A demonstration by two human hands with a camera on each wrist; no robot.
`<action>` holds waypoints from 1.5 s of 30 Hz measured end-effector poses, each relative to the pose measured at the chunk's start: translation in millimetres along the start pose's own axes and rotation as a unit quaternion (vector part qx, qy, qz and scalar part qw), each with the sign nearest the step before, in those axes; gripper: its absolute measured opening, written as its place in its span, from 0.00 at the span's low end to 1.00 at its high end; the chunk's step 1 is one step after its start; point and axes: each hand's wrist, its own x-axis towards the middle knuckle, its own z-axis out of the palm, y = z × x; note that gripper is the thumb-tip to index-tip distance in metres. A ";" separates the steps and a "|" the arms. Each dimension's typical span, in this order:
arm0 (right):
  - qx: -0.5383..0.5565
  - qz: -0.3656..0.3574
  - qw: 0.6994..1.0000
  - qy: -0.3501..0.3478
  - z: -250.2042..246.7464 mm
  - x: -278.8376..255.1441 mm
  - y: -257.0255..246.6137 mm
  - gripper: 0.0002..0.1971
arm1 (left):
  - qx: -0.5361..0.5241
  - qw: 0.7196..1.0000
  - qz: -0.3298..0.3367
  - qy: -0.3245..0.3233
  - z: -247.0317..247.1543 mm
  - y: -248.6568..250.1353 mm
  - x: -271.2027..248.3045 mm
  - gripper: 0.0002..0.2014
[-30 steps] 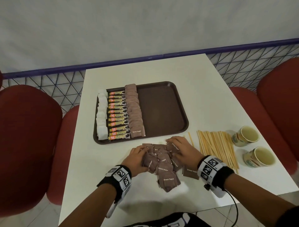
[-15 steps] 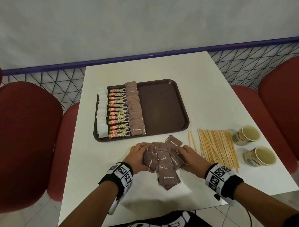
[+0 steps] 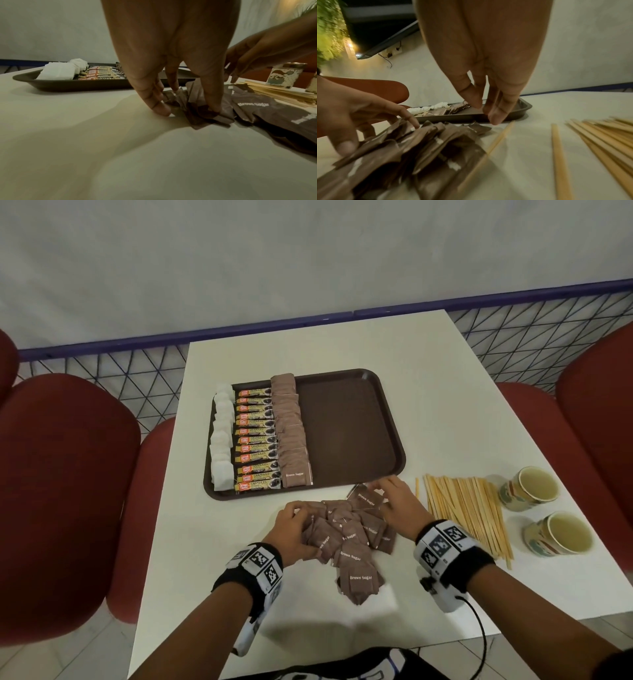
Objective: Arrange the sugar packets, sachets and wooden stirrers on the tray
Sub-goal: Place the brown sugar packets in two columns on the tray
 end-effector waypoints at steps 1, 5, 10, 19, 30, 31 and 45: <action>-0.008 0.016 1.000 -0.006 1.3 0.7 1.8 0.21 | -0.004 1.000 -0.005 0.001 0.5 1.0 -0.2 0.40; -0.036 0.063 0.997 -0.023 3.0 -10.4 11.0 0.28 | 0.004 1.000 -0.020 -0.004 1.1 3.6 0.5 0.45; -0.040 0.047 0.998 0.001 -8.3 -26.9 27.5 0.32 | 0.007 1.000 -0.022 0.002 1.6 2.2 0.7 0.46; -0.169 -0.011 0.985 0.043 -16.4 -31.6 36.8 0.19 | 0.014 0.999 -0.030 -0.001 0.8 3.8 1.6 0.45; -0.002 0.089 0.988 -0.128 22.3 7.6 -25.5 0.49 | 0.047 0.998 -0.034 0.001 2.5 7.2 3.8 0.38; -0.007 0.083 0.987 -0.135 24.4 9.3 -28.4 0.48 | 0.049 0.998 -0.039 -0.001 2.5 8.4 3.7 0.38; -0.056 0.001 0.964 -0.261 31.3 28.0 -58.1 0.39 | -0.159 0.986 -0.033 0.047 9.4 14.9 8.0 0.35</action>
